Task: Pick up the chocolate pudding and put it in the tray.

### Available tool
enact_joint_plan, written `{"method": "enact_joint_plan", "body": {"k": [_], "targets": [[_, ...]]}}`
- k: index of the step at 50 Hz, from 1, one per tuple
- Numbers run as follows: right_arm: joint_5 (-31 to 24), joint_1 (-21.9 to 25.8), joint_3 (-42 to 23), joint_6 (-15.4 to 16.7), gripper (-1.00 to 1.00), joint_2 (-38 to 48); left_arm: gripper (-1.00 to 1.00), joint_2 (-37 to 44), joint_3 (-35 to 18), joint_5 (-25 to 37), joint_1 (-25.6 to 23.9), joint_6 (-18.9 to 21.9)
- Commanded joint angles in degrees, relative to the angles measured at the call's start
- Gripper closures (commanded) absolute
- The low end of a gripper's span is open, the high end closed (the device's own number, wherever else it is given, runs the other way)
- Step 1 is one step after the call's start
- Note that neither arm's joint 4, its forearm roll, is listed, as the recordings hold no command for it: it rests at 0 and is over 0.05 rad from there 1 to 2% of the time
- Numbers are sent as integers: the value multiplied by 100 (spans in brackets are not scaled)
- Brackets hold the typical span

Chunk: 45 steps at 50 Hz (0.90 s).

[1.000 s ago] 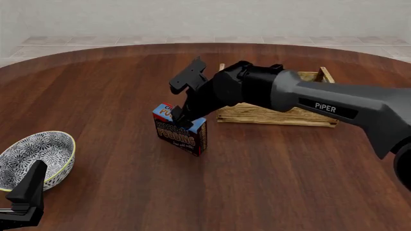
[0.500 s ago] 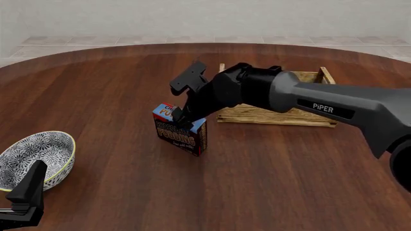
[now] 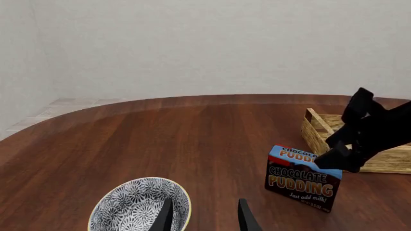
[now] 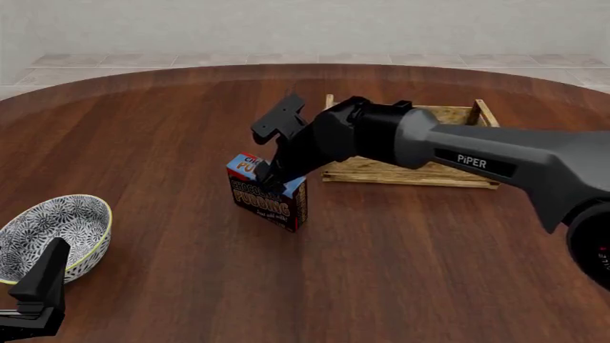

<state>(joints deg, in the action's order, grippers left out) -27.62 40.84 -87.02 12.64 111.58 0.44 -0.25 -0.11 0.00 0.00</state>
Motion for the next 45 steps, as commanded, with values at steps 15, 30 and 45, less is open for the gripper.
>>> {"method": "enact_joint_plan", "body": {"k": [15,30,45], "targets": [[-45,-120,-146,42,-100,127,-100,-1,0,0,0,-1],[-19,-112,-158,6,-100,160,-100,1,0,0,-1,0],[14,-107,-145,-6,-100,225,-100,0,0,0,0,0]]}}
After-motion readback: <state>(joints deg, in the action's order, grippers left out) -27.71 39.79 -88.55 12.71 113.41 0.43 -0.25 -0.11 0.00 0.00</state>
